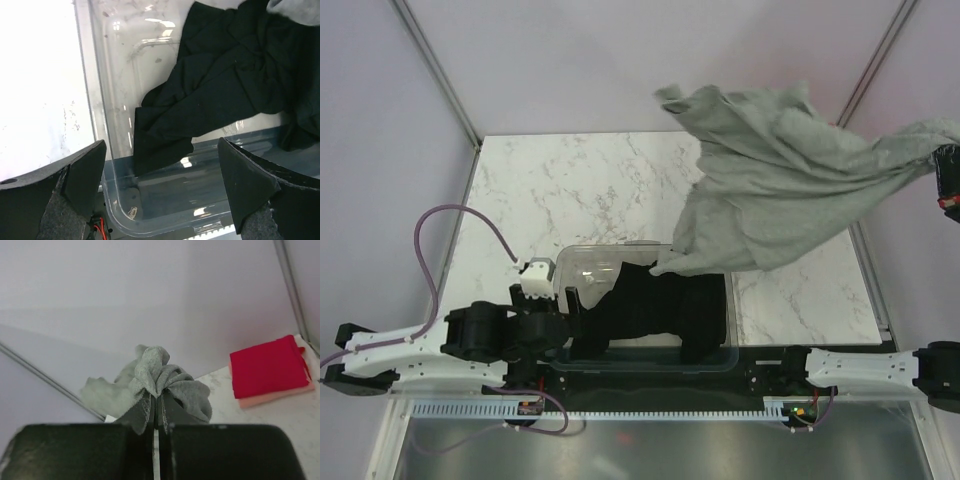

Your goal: Fold and stack the t-shirts

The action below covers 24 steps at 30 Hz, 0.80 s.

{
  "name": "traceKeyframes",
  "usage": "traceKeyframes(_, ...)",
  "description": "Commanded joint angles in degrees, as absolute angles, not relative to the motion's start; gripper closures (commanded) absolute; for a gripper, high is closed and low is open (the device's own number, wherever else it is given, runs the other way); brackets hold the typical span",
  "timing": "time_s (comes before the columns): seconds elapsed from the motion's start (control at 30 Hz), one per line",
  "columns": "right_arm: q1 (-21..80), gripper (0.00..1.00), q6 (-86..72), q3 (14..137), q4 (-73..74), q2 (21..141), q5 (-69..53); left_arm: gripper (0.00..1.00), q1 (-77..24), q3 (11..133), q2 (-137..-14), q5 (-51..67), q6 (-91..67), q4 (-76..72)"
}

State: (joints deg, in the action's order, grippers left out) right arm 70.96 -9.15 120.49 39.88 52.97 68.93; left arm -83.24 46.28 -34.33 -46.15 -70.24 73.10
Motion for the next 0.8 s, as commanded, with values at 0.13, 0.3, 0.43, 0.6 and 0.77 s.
traceKeyframes(0.13,71.01,1.00,-0.45,107.49,35.26,47.20,83.22,0.00,-75.19,46.40,-40.94,-41.14,-54.07,61.53)
traceKeyframes(0.3,71.02,1.00,6.32,108.02,32.70,49.30,86.40,0.00,-51.81,46.41,-46.30,-18.80,-34.04,48.01)
traceKeyframes(0.43,71.10,1.00,2.93,107.40,40.05,53.69,82.27,0.00,-40.10,51.75,-56.06,-16.17,-29.71,47.72)
traceKeyframes(0.6,71.02,1.00,-9.39,101.71,47.73,55.90,74.37,0.01,-31.06,52.65,-61.25,-14.61,-29.18,47.73)
traceKeyframes(0.77,70.93,1.00,-7.12,98.08,47.20,61.07,78.84,0.03,-23.65,48.87,-64.77,-11.43,-27.86,45.36)
